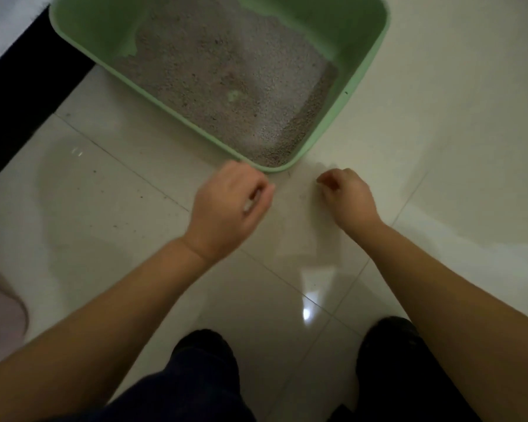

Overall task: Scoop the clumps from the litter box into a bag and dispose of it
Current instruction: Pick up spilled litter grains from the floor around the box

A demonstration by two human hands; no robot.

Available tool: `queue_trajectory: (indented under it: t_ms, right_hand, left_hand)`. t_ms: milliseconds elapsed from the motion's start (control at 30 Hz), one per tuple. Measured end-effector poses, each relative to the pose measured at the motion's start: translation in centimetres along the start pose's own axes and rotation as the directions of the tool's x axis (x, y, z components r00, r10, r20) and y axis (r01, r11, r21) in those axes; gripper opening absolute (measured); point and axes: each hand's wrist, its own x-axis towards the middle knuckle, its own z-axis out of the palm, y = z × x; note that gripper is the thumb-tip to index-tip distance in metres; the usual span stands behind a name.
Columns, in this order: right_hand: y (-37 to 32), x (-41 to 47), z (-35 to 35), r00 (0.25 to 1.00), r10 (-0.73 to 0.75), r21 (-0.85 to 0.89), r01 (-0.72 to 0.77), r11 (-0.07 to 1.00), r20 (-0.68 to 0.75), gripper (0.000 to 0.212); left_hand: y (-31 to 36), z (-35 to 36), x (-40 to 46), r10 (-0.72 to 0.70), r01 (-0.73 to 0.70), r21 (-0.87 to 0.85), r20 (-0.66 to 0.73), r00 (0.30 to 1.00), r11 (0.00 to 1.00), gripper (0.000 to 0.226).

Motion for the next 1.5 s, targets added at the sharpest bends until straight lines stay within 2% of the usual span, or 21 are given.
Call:
queue_trajectory:
  t_ms: [67,133,233,300,500,600,667,800,867,933,1033,1067,1133,1200,1233,1267,1300,1367,1400,1433,1500]
  right_hand:
    - [-0.4,0.1,1.1,1.000,-0.028,-0.036,0.029,0.999,0.012,0.023]
    - [-1.1,0.4,1.9,0.999,-0.034,-0.042,0.033,0.999,-0.025,0.024]
    - [-1.6,0.7,2.6,0.997,-0.036,-0.076,0.030,0.997,-0.075,0.022]
    - [-1.7,0.8,2.7,0.996,-0.025,-0.093,0.017,0.996,-0.089,0.021]
    - [-1.7,1.1,2.8,0.998,-0.005,-0.159,-0.004,0.987,-0.056,0.025]
    - [-1.7,1.2,2.8,1.000,-0.004,-0.235,0.001,0.972,-0.012,0.027]
    - [-1.5,1.0,2.6,1.000,0.008,-0.206,-0.014,0.979,-0.028,0.026]
    - [-2.3,-0.1,0.4,0.947,0.128,0.212,-0.066,0.975,-0.295,0.014]
    - [-3.8,-0.5,-1.9,0.882,0.119,0.335,0.046,0.941,-0.456,0.007]
    - [-6.1,-0.5,-4.3,0.821,0.054,0.356,0.185,0.916,-0.568,0.006]
    - [-10.1,0.9,-6.3,0.773,-0.119,0.287,0.368,0.885,-0.623,0.008]
    - [-11.1,1.7,-6.3,0.786,-0.176,0.253,0.390,0.885,-0.593,0.008]
    - [-12.2,3.3,-5.8,0.866,-0.257,0.137,0.344,0.929,-0.430,0.017]
    - [-12.2,4.1,-4.9,0.922,-0.251,0.053,0.278,0.959,-0.295,0.023]
    - [-12.2,4.1,-4.5,0.929,-0.225,0.059,0.252,0.966,-0.294,0.017]
    - [-12.0,3.7,-4.2,0.927,-0.199,0.084,0.237,0.968,-0.318,0.011]
    - [-11.9,2.9,-4.2,0.914,-0.178,0.104,0.230,0.968,-0.364,0.014]
    - [-11.4,0.6,-4.0,0.864,-0.165,0.178,0.278,0.944,-0.475,0.023]
    - [-11.1,-0.8,-3.7,0.833,-0.190,0.202,0.336,0.920,-0.520,0.024]
    - [-10.7,-2.3,-3.0,0.819,-0.249,0.187,0.391,0.901,-0.517,0.023]
    - [-9.6,-4.4,-0.4,0.865,-0.386,0.094,0.435,0.896,-0.321,0.021]
  left_hand:
    - [-0.6,2.9,-2.7,-0.074,0.073,0.012,0.202,0.976,0.997,0.027]
    - [-2.1,5.0,-3.6,-0.217,0.210,0.055,0.295,0.931,0.976,0.028]
    - [-3.7,6.2,-2.7,-0.417,0.380,0.187,0.232,0.879,0.906,0.027]
    - [-4.1,6.7,-1.8,-0.453,0.398,0.260,0.202,0.868,0.880,0.027]
    - [-5.1,7.8,-0.8,-0.444,0.378,0.299,0.192,0.875,0.876,0.022]
    - [-5.3,7.8,-0.7,-0.395,0.321,0.331,0.186,0.900,0.888,0.020]
    - [-5.3,8.0,-0.4,-0.357,0.280,0.350,0.178,0.917,0.894,0.023]
    - [-5.5,8.3,-0.4,-0.365,0.263,0.393,0.213,0.906,0.881,0.025]
    - [-5.5,7.8,-0.8,-0.401,0.312,0.333,0.246,0.882,0.890,0.019]
    - [-5.9,7.1,-1.3,-0.454,0.388,0.282,0.225,0.862,0.877,0.019]
    - [-5.7,4.8,-1.6,-0.465,0.457,0.104,0.061,0.883,0.883,0.031]
    - [-5.4,3.7,-1.3,-0.465,0.466,0.022,-0.040,0.884,0.884,0.031]
    - [-4.5,1.3,-0.2,-0.436,0.422,-0.108,-0.234,0.869,0.900,0.023]
    - [-3.5,-1.0,2.2,-0.338,0.312,-0.129,-0.372,0.865,0.941,0.018]
    - [-3.1,-2.0,3.7,-0.270,0.249,-0.103,-0.373,0.888,0.963,0.017]
    - [-2.9,-2.6,5.2,-0.198,0.196,-0.039,-0.308,0.931,0.980,0.016]
    - [-3.0,-2.9,6.5,-0.153,0.166,0.067,-0.173,0.973,0.984,0.017]
    - [-3.5,-2.5,8.3,-0.227,0.196,0.225,0.122,0.966,0.954,0.022]
    - [-3.9,-2.4,8.5,-0.269,0.220,0.242,0.193,0.944,0.945,0.025]
    - [-4.2,-2.5,8.1,-0.266,0.226,0.212,0.184,0.946,0.951,0.027]
    - [-4.9,-3.4,6.1,-0.212,0.215,0.098,-0.034,0.977,0.972,0.026]
